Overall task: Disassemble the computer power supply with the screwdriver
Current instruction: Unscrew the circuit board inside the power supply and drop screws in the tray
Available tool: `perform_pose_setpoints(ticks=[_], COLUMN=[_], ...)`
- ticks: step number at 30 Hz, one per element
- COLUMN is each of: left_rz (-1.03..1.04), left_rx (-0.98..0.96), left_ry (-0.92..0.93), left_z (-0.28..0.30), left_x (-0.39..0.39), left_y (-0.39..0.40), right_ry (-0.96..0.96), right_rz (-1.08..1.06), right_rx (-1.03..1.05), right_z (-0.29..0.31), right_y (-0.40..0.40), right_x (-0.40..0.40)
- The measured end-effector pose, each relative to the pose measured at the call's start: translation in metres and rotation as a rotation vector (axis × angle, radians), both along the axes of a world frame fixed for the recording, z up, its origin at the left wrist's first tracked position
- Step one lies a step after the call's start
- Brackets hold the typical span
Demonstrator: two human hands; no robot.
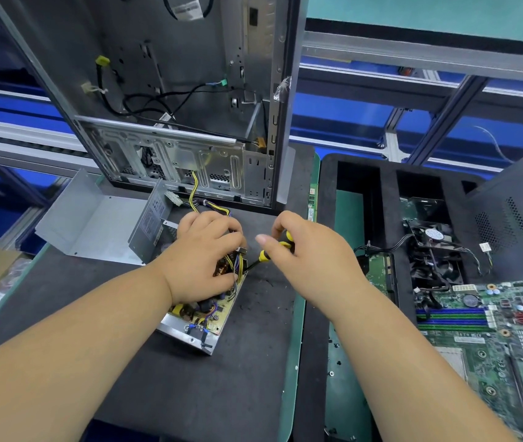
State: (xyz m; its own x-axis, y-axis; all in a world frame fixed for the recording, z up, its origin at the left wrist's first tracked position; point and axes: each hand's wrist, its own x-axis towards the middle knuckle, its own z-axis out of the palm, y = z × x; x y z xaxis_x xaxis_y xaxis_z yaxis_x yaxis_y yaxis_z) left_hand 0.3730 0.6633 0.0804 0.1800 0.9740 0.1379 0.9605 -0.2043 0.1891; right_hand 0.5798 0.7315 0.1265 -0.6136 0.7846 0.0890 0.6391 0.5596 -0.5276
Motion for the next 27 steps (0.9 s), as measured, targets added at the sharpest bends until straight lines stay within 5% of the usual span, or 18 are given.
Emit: perform_pose_setpoints(ticks=[7,12,20,27], left_rz=[-0.006,-0.002,-0.003,-0.011], left_rx=[0.001,0.002,0.004,0.010], left_ry=[0.007,0.001,-0.006,-0.005], left_z=[0.0013,0.0012,0.0014,-0.0001], left_x=[0.0000,-0.0004,-0.0001,-0.0003], left_y=[0.0007,0.0002,-0.0001,0.0001], right_ry=[0.118,0.009,0.097,-0.003], right_rz=[0.015,0.008,0.004,0.005], right_rx=[-0.167,-0.009,-0.155,-0.016], right_z=[0.0016,0.0013,0.0000,0.0019], right_y=[-0.0003,-0.0009,-0.0024,-0.0031], right_x=[-0.0015,-0.0020,-0.0025,-0.0037])
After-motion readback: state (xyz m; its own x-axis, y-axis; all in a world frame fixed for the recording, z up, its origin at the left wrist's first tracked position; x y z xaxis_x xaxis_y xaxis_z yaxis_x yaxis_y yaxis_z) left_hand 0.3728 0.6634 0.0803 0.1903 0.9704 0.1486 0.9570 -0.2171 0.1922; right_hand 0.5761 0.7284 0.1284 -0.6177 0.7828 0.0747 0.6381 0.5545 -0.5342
